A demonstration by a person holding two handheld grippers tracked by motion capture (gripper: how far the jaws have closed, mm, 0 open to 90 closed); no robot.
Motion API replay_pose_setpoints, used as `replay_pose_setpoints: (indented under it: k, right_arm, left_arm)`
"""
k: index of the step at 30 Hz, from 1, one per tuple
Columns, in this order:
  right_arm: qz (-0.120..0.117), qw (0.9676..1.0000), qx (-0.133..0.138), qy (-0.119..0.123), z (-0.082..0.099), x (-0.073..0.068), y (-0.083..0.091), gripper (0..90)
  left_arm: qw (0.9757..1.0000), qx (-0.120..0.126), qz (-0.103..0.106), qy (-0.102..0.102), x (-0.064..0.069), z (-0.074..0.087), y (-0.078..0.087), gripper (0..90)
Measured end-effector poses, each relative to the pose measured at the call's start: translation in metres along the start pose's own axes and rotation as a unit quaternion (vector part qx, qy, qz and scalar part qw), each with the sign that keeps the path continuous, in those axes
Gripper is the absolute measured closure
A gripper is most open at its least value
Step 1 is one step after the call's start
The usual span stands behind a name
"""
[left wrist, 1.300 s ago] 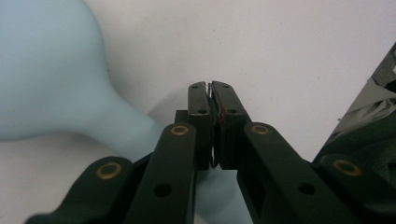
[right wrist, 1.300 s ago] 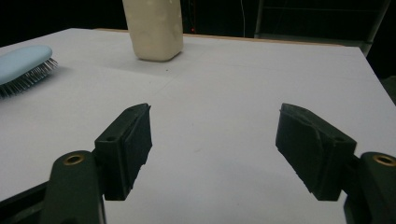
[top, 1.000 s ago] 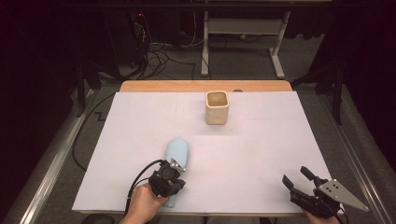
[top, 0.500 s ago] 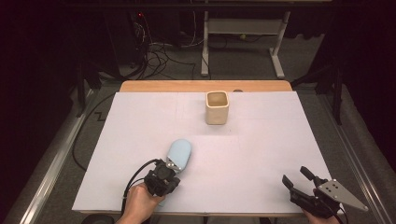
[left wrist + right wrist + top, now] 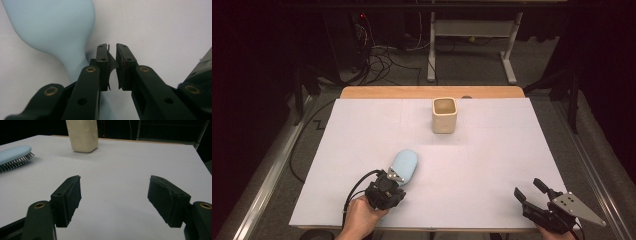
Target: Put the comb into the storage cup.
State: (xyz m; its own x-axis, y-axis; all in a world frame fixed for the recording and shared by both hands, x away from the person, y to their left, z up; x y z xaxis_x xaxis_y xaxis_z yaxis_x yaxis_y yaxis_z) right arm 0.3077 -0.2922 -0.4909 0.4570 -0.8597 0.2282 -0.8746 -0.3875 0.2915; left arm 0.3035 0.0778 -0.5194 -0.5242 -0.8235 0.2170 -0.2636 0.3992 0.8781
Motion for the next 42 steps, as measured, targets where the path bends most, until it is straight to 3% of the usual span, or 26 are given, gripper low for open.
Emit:
replay_pose_setpoints:
  k: [8, 16, 22, 29, 42]
  right_arm:
    - [-0.001, 1.0, -0.001, 0.0, 0.0, 0.0, 0.0, 27.8]
    - [-0.001, 1.0, -0.001, 0.001, 0.0, 0.0, 0.0, 27.8]
    - [-0.001, 1.0, -0.001, 0.001, 0.0, -0.001, 0.0, 27.8]
    - [-0.002, 1.0, -0.001, 0.001, 0.0, -0.001, 0.0, 27.8]
    - [-0.002, 1.0, -0.001, 0.001, 0.0, -0.001, 0.0, 27.8]
  left_arm:
    - [0.9997, 0.021, 0.006, 0.005, -0.001, -0.005, 0.011, 70.0]
    - [0.9986, 0.045, -0.009, 0.025, -0.011, -0.01, 0.021, 57.7]
    - [0.9981, 0.04, -0.019, 0.041, -0.022, -0.01, 0.022, 53.7]
    - [0.9974, 0.022, -0.022, 0.065, -0.032, -0.005, 0.012, 48.4]
    - [0.9968, -0.012, -0.033, 0.072, -0.035, -0.002, -0.009, 42.6]
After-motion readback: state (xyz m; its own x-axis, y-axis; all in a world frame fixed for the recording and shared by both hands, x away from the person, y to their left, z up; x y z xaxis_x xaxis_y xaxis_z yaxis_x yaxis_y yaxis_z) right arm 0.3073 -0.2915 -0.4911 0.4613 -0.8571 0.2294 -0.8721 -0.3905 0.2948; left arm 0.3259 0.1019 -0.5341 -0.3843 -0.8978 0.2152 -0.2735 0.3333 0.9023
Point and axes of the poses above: each handheld gripper's, and its own axes: y roughly backward along the jaws, z roughly out of its underside, x roughly to its right, the point moved 10 cm from there along -y, roughly forward along the jaws, and after that the axes turned 15 degrees about y, right-handed, at the moved point
